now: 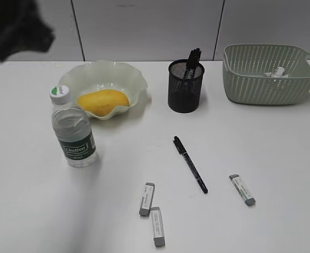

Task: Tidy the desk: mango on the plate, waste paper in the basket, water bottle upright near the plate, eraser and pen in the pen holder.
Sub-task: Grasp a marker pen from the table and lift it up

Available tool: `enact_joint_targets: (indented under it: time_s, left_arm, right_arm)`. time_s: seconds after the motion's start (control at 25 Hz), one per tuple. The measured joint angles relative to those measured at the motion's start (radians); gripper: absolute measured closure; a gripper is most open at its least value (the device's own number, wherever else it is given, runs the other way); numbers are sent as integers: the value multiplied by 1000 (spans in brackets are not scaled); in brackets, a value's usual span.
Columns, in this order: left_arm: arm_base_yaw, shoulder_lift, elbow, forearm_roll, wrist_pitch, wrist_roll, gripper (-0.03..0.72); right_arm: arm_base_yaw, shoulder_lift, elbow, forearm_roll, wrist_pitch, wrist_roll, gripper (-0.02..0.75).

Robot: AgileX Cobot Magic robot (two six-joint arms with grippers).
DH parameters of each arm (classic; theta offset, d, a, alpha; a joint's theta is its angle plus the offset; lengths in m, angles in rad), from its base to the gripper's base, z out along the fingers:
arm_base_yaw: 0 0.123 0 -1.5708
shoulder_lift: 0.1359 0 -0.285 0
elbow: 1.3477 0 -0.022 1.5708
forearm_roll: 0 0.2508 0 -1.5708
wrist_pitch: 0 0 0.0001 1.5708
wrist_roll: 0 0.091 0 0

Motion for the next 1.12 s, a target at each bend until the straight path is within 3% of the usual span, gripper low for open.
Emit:
enact_joint_targets:
  time_s: [0.12, 0.28, 0.36, 0.64, 1.12]
  left_arm:
    - [0, -271, 214, -72, 29, 0, 355]
    - [0, -652, 401, -175, 97, 0, 143]
    - [-1, -795, 470, -217, 135, 19, 90]
    - [-1, -1140, 637, -259, 179, 141, 102]
    - [7, -1172, 663, -304, 191, 178, 119]
  right_arm:
    - [0, 0, 0, 0, 0, 0, 381]
    - [0, 0, 0, 0, 0, 0, 381]
    - [0, 0, 0, 0, 0, 0, 381]
    - [0, 1, 0, 0, 0, 0, 383]
    - [0, 2, 0, 0, 0, 0, 385]
